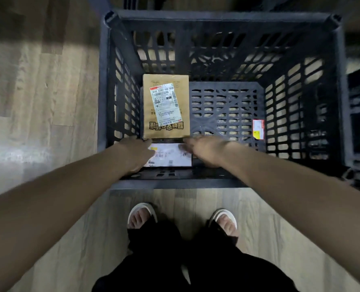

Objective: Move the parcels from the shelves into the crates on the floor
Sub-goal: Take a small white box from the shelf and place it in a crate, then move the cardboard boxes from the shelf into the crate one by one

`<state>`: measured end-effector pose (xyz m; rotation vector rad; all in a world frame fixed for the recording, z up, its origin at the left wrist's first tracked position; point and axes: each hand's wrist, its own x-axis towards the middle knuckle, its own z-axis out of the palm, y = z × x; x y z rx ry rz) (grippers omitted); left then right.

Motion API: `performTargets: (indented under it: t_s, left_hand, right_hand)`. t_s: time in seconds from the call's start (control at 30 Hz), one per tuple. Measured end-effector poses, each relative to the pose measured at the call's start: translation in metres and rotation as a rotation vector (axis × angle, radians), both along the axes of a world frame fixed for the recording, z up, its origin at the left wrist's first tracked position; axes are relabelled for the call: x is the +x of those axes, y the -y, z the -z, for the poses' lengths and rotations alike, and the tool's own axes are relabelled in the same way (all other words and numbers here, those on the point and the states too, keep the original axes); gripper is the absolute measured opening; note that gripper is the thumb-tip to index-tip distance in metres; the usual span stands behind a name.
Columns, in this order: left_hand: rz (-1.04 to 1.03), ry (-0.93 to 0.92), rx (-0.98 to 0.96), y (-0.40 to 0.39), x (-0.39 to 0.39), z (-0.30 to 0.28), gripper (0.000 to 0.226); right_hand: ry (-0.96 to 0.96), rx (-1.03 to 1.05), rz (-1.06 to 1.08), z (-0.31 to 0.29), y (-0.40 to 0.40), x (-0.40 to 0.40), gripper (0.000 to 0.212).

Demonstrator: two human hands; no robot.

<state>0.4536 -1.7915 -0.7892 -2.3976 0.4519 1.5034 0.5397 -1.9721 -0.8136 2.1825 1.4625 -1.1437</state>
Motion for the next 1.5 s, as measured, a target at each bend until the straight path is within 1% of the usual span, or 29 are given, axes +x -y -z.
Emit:
performTargets:
  t_s: [0.07,0.13,0.27,0.4,0.47,0.6,0.7,0.87,0.97,1.07,1.3,1.4,1.5]
  left_hand:
    - [-0.113,0.065,-0.044,0.006,0.000,-0.026,0.055]
    - [-0.219,0.115,-0.088,0.008,-0.001,-0.055,0.056]
    - [-0.380,0.171,-0.056,0.002,-0.006,-0.130,0.060]
    - [-0.426,0.171,-0.011,-0.010,-0.009,-0.224,0.060]
    - [-0.476,0.209,-0.010,-0.016,-0.008,-0.271,0.059]
    - [-0.616,0.347,-0.067,-0.022,-0.003,-0.362,0.055]
    - [-0.703,0.490,-0.135,-0.026,0.002,-0.423,0.051]
    - [-0.814,0.713,-0.254,-0.027,-0.001,-0.510,0.049]
    - [-0.887,0.823,-0.320,-0.024,-0.012,-0.551,0.049]
    - [-0.937,0.879,-0.392,-0.016,-0.022,-0.578,0.046]
    - [-0.853,0.930,-0.487,0.003,-0.014,-0.609,0.049]
    - [-0.799,0.961,-0.498,0.009,0.003,-0.627,0.048]
    - [-0.797,1.022,-0.509,0.015,0.025,-0.646,0.047]
  right_hand:
    - [0.039,0.057,0.182,-0.032,0.002,-0.005,0.064]
    - [0.068,0.074,0.294,-0.068,0.012,-0.009,0.062]
    - [0.127,0.006,0.305,-0.149,0.032,-0.011,0.055]
    - [0.171,-0.015,0.400,-0.237,0.036,-0.002,0.053]
    - [0.186,-0.004,0.442,-0.284,0.033,0.004,0.051]
    - [0.196,0.059,0.514,-0.372,0.019,0.009,0.050]
    - [0.204,0.139,0.552,-0.429,0.009,0.011,0.051]
    - [0.278,0.342,0.617,-0.512,0.000,0.002,0.063]
    - [0.317,0.454,0.706,-0.549,0.001,-0.015,0.061]
    - [0.351,0.581,0.839,-0.574,0.002,-0.036,0.056]
    - [0.415,0.715,1.021,-0.614,0.000,-0.059,0.054]
    - [0.426,0.752,1.036,-0.625,0.004,-0.050,0.056]
    - [0.442,0.794,1.037,-0.639,0.009,-0.029,0.057]
